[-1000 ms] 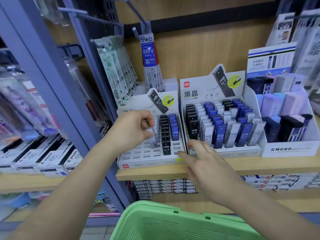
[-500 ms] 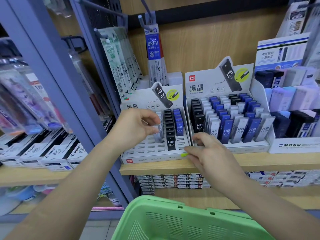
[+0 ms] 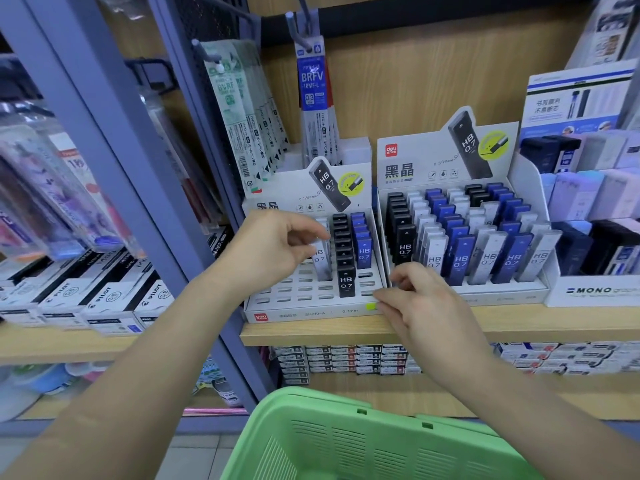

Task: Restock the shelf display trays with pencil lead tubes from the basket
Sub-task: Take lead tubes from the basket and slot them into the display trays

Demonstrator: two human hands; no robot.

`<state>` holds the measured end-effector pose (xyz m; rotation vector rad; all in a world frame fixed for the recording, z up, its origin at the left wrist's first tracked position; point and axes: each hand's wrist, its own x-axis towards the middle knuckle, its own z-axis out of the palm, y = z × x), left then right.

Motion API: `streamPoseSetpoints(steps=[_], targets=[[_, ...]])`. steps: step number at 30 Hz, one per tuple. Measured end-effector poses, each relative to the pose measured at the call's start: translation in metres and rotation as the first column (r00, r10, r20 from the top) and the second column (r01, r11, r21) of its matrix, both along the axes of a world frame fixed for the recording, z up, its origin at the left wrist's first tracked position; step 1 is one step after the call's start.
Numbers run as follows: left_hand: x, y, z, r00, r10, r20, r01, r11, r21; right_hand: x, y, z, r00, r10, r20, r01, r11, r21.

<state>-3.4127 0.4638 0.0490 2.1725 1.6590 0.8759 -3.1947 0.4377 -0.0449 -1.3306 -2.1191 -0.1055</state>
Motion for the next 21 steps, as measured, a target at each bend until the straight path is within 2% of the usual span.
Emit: streamPoseSetpoints(steps=[5, 8, 11, 15, 17, 19, 21], targets=[[0.001, 0.004, -0.005, 0.995, 0.009, -0.1, -0.006, 0.999, 0.031, -0.003, 0.001, -0.002, 0.997, -0.061, 0.04, 0.061, 0.998, -0.001], [0.007, 0.005, -0.013, 0.994, 0.016, -0.109, -0.004, 0.994, 0.11, -0.007, 0.001, -0.004, 0.995, -0.089, 0.051, 0.088, 0.996, 0.018], [0.009, 0.005, -0.015, 0.991, 0.025, -0.133, -0.009, 0.993, 0.119, -0.009, 0.0, -0.005, 0.992, -0.115, 0.048, 0.114, 0.993, 0.024], [0.007, -0.008, -0.001, 0.991, 0.071, -0.114, -0.055, 0.989, 0.138, 0.005, -0.011, 0.011, 1.0, 0.01, -0.03, -0.01, 1.0, -0.007], [0.008, -0.023, 0.016, 0.995, 0.059, -0.087, -0.055, 0.997, 0.049, 0.017, -0.021, 0.026, 0.99, 0.135, -0.04, -0.138, 0.985, -0.104], [0.01, -0.041, 0.033, 0.993, -0.073, -0.095, 0.055, 0.982, -0.183, 0.025, -0.036, 0.037, 0.964, 0.262, 0.039, -0.236, 0.918, -0.318], [0.018, -0.058, 0.032, 0.953, -0.271, -0.133, 0.192, 0.884, -0.427, 0.029, -0.052, 0.036, 0.911, 0.377, 0.169, -0.245, 0.821, -0.515]])
